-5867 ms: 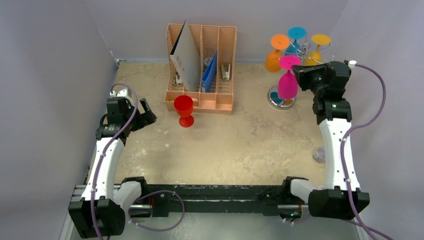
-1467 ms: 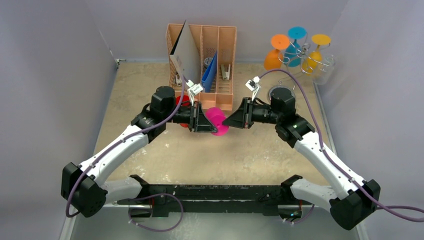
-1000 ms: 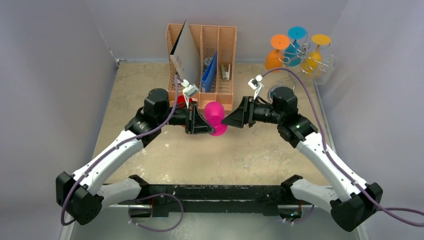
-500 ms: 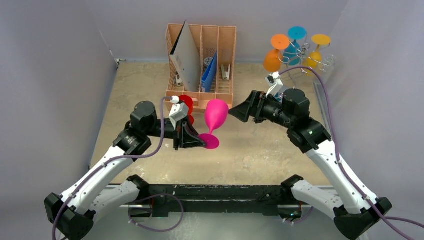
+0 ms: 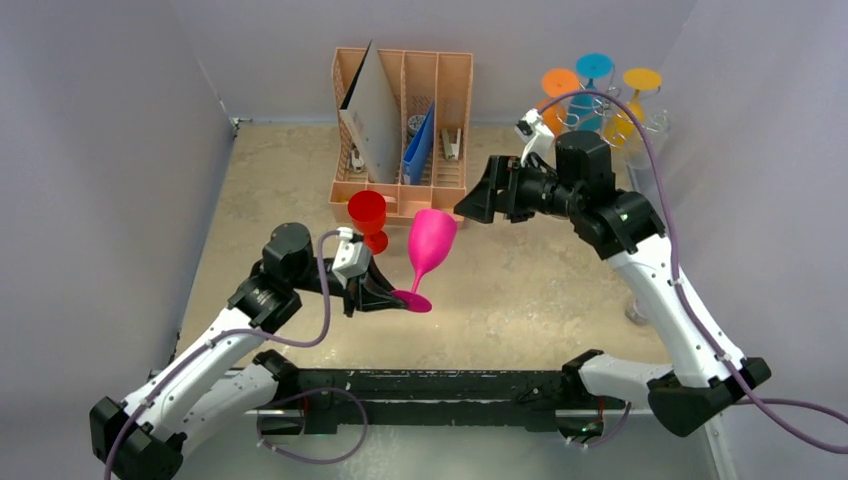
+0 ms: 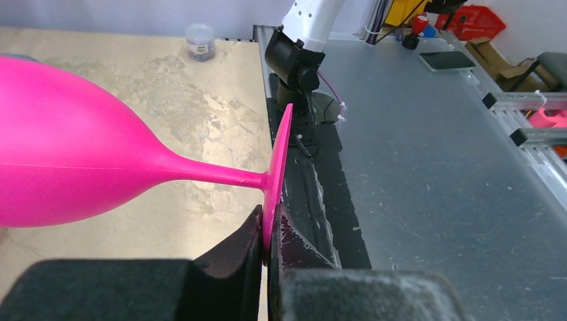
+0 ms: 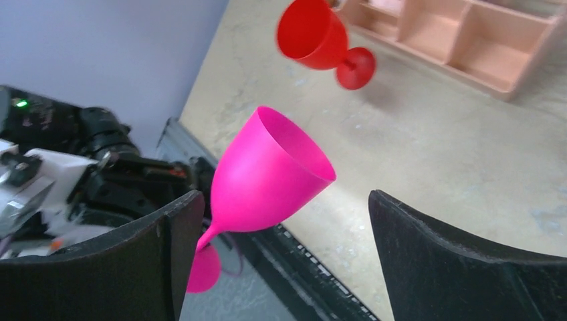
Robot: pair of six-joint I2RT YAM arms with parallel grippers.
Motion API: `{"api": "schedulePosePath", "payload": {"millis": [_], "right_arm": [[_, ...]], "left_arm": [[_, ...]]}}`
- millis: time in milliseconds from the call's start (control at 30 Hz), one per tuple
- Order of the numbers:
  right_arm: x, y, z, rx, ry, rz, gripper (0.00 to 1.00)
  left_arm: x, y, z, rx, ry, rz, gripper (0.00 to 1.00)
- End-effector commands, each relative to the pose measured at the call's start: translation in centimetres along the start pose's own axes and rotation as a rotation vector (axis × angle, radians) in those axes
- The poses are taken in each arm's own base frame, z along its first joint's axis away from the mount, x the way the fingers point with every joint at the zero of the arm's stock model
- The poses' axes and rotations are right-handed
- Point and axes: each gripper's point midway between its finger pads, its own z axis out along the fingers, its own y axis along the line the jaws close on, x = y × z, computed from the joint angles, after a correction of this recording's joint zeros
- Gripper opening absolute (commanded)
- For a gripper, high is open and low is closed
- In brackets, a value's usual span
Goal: Take the wine glass off the wine glass rack
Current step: Place the wine glass at the center of the board.
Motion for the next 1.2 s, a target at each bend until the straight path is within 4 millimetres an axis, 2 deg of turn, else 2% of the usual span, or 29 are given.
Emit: {"api": "schedulePosePath", "payload": {"millis": [0, 133, 200, 433, 633, 833, 1167], "right_arm": [[1.4, 4.1, -0.9, -0.226, 0.135, -0.002, 0.92], [1.7, 5.4, 0.0, -0.316, 0.209, 0.074, 0.83], [1.6, 6.2, 0.2, -0.363, 0.245, 0.106, 0.82], [1.3, 8.3, 0.1, -0.503, 0.306, 0.160, 0.70], [1.8, 8.8, 0.3, -0.577, 0.374, 0.196, 0.56], [1.7, 9.7, -0.4, -0.633, 0.413, 0.212, 0.44], [3.0, 9.4, -1.5, -0.612, 0.502, 0.205, 0.34]], "left_arm": [[-1.5, -0.8, -0.6, -0.002, -0.056, 0.250, 0.00], [-1.5, -1.5, -0.6, 0.037, -0.063, 0.277, 0.00], [-1.3, -1.9, -0.6, 0.063, -0.062, 0.283, 0.00], [-0.9, -2.8, -0.6, 0.126, -0.056, 0.296, 0.00], [-1.3, -3.2, -0.5, 0.170, -0.055, 0.292, 0.00], [-1.2, -3.5, -0.6, 0.186, -0.035, 0.283, 0.00], [-1.5, -3.1, -0.7, 0.158, -0.027, 0.284, 0.00]]}}
